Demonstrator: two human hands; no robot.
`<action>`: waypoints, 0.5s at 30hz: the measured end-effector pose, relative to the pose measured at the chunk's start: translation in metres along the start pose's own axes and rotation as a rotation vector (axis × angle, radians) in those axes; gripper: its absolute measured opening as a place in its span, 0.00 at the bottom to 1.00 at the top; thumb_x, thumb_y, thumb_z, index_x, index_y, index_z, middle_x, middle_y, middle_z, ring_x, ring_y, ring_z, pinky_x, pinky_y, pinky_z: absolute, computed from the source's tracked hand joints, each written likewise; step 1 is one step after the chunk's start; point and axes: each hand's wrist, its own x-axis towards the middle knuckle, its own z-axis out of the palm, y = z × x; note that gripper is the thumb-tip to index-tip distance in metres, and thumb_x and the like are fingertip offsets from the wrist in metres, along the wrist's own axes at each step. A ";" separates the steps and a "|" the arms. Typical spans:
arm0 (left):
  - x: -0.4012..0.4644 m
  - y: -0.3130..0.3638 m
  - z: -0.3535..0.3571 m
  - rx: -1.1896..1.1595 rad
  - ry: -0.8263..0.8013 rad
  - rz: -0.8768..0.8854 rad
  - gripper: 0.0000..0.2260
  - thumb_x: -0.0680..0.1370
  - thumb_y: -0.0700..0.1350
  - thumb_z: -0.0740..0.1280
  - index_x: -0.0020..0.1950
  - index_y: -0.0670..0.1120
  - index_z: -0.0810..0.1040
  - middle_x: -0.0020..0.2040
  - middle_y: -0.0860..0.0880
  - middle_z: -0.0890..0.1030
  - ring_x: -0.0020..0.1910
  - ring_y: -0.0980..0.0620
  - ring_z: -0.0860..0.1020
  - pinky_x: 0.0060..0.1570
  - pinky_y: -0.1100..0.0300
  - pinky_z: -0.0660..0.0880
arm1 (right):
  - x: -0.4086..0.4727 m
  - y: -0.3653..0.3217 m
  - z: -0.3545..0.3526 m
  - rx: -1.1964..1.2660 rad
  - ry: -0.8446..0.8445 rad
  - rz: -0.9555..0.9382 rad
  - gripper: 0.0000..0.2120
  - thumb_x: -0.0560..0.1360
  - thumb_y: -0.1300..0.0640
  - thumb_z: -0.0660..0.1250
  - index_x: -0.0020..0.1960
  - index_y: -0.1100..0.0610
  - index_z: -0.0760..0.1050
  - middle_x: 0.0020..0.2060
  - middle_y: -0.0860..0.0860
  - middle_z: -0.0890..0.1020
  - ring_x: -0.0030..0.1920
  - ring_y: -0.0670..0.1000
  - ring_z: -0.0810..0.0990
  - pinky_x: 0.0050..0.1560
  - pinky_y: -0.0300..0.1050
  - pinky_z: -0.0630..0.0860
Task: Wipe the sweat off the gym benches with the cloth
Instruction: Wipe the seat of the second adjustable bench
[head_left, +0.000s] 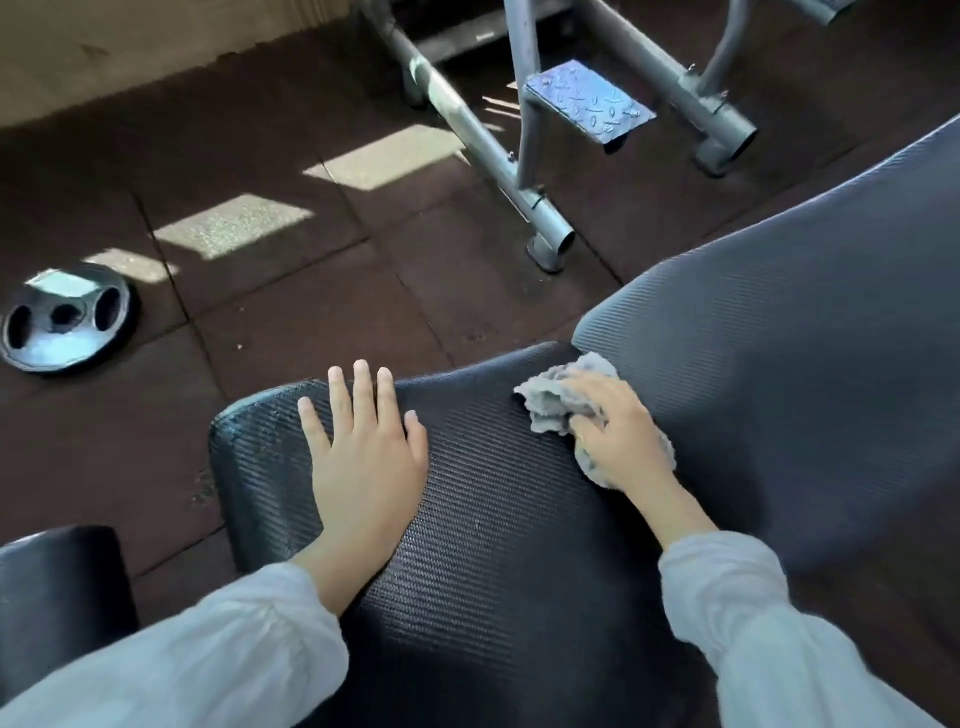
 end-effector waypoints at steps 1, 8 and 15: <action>0.001 0.000 0.000 -0.004 -0.003 0.000 0.26 0.76 0.51 0.48 0.68 0.40 0.71 0.68 0.40 0.70 0.70 0.39 0.64 0.67 0.38 0.56 | 0.015 0.002 0.003 -0.008 0.051 0.105 0.17 0.70 0.65 0.63 0.59 0.61 0.76 0.54 0.48 0.75 0.58 0.48 0.71 0.59 0.31 0.60; 0.002 -0.001 0.002 0.007 0.005 0.009 0.30 0.76 0.53 0.43 0.71 0.40 0.67 0.72 0.41 0.66 0.73 0.40 0.59 0.69 0.39 0.49 | 0.027 -0.041 0.030 -0.059 -0.127 -0.124 0.19 0.67 0.58 0.58 0.55 0.59 0.79 0.55 0.54 0.80 0.59 0.54 0.74 0.63 0.46 0.66; 0.004 0.000 -0.011 -0.023 -0.074 0.019 0.23 0.81 0.49 0.50 0.76 0.44 0.56 0.77 0.45 0.52 0.76 0.45 0.45 0.69 0.40 0.40 | -0.061 0.018 -0.008 -0.041 0.138 0.152 0.20 0.68 0.56 0.57 0.55 0.60 0.78 0.55 0.55 0.79 0.59 0.56 0.74 0.61 0.40 0.63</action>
